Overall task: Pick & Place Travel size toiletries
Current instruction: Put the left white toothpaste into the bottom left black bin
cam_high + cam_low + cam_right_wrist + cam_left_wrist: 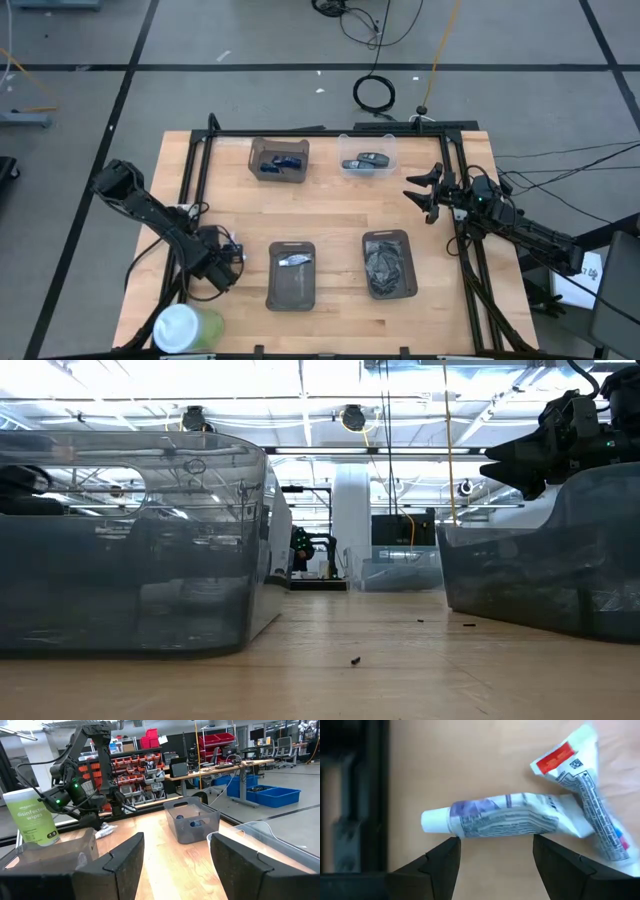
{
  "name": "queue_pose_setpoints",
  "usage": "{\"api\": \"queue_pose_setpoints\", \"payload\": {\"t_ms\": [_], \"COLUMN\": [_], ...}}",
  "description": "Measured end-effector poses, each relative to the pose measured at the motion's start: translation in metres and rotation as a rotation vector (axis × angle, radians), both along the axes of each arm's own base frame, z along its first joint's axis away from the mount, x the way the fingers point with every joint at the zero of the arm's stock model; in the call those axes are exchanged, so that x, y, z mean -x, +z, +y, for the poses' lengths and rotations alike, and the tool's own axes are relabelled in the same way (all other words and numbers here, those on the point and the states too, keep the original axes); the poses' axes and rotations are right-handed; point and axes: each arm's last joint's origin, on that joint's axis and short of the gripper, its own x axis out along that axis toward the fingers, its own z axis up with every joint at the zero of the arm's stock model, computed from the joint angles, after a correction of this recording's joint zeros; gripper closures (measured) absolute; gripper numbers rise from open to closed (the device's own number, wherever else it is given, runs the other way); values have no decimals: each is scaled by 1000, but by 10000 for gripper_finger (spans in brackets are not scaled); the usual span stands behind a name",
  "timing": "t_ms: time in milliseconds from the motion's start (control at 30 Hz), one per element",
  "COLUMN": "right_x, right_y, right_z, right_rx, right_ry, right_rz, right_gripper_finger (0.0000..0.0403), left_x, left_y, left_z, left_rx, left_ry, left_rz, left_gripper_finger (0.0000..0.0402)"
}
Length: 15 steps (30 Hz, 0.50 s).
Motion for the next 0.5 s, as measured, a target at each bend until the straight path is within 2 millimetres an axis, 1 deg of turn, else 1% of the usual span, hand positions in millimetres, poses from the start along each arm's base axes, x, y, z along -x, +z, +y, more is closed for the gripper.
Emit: {"api": "queue_pose_setpoints", "payload": {"t_ms": [300, 400, 500], "right_x": [0, 0, 0], "right_y": [0, 0, 0], "right_z": [0, 0, 0], "right_rx": [0, 0, -1], "right_ry": [0, 0, 0], "right_rz": [0, 0, 0], "right_gripper_finger": [184, 184, 185], "left_x": [-7, -7, -5], "left_y": [3, 3, 3], "left_z": [7, 8, 9], "left_rx": [-266, -275, -223], "left_ry": [-241, -318, -394], "left_rz": [-175, -144, -54], "left_gripper_finger": [160, 160, 160]}}
